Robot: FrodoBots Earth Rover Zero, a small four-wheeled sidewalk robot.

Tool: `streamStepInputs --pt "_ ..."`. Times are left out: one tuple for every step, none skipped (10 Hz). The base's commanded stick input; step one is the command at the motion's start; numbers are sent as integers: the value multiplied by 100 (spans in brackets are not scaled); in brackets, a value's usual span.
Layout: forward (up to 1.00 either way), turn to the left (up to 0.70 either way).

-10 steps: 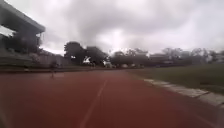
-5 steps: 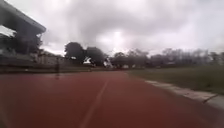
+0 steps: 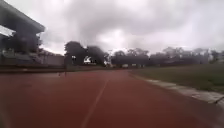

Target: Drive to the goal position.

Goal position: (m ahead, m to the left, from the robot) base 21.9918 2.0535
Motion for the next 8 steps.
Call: streamStepInputs --pt "50 2" --pt "50 2" --pt "50 2" --pt "50 2" --pt "50 2" --pt "50 2" --pt "50 2" --pt "50 2"
